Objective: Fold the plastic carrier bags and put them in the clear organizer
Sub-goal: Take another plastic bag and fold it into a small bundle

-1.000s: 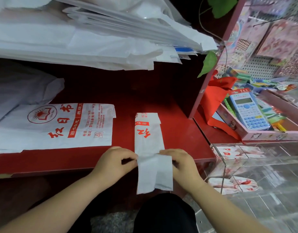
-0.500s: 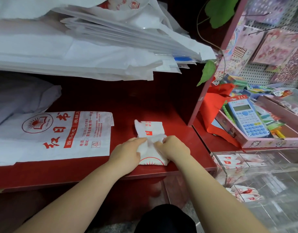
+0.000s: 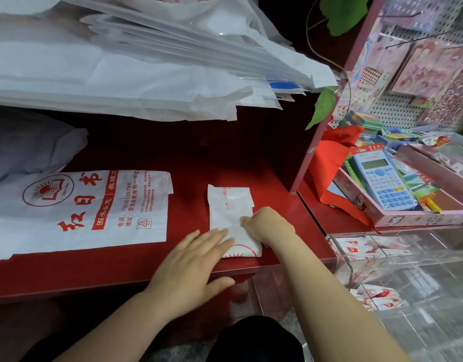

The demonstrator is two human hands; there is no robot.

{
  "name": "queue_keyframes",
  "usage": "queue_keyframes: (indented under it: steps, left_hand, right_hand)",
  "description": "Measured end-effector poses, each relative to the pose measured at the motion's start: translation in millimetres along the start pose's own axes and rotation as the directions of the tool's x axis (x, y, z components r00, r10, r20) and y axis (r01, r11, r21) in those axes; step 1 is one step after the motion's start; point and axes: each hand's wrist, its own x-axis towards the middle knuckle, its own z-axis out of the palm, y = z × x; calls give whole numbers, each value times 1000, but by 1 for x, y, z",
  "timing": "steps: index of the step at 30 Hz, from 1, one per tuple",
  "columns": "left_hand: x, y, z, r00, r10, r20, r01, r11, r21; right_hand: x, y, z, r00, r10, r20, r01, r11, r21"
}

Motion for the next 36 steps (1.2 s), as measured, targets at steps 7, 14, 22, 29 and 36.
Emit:
queue_keyframes:
  steps: [7, 14, 22, 29, 36]
  left_hand:
    - [1, 1, 4, 998, 40, 57, -45, 995, 90]
    - [1, 1, -1, 991, 94, 96, -101, 992, 75]
    - [-15, 2, -5, 996, 26, 83, -31, 998, 59]
    - [-8, 9, 3, 998, -21, -58, 26, 995, 96]
    - [-9, 4, 2, 989, -34, -142, 18, 993, -115]
  right_hand:
    - [-34, 27, 26, 811, -165, -561, 365, 893, 264]
    - [-40, 80, 66, 418, -848, -327, 636, 530, -561]
    - [-41, 88, 70, 298, -760, -577, 731, 570, -374]
    - [-53, 97, 59, 292, -799, -526, 763, 526, -376]
    - [-46, 90, 53, 395, -783, -481, 759, 573, -310]
